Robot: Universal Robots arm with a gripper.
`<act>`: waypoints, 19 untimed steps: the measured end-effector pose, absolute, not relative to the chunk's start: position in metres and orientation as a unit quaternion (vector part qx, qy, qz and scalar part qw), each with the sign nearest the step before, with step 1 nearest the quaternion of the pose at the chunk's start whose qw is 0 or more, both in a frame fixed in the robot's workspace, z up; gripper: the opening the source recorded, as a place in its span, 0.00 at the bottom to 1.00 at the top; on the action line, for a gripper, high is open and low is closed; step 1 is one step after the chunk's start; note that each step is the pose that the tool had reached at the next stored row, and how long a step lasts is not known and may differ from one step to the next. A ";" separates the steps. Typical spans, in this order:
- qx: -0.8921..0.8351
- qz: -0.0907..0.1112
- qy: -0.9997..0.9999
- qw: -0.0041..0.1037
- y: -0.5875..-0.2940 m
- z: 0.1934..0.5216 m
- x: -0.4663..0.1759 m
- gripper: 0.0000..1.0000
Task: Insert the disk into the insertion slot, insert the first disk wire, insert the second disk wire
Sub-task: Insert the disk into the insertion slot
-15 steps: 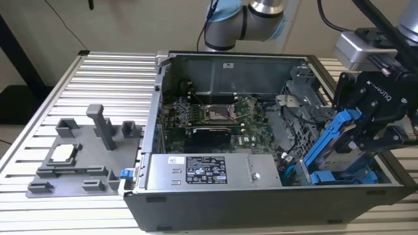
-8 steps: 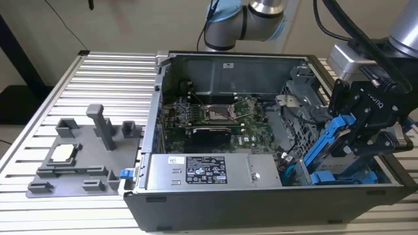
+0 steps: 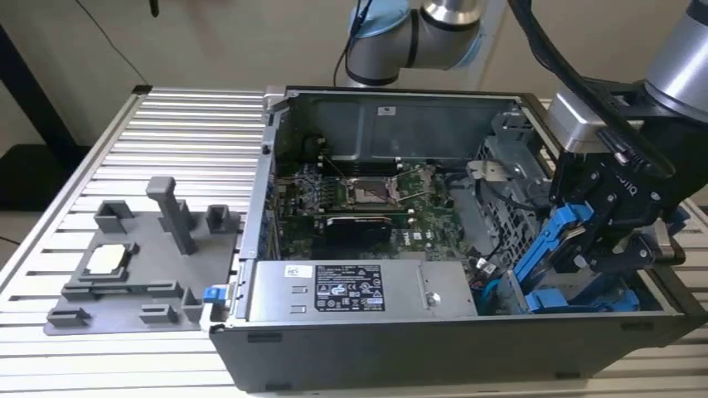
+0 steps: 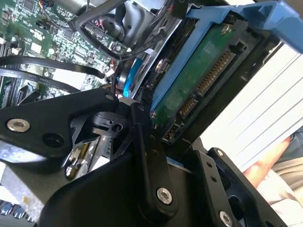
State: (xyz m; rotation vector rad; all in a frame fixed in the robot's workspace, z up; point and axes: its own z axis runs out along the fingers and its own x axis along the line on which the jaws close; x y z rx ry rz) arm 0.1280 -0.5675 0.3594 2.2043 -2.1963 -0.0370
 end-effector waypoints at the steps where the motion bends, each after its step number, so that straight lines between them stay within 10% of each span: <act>1: 0.708 -0.012 -0.706 0.015 -0.568 0.359 0.128 0.33; 19: 0.708 -0.011 -0.706 0.018 -0.567 0.368 0.128 0.53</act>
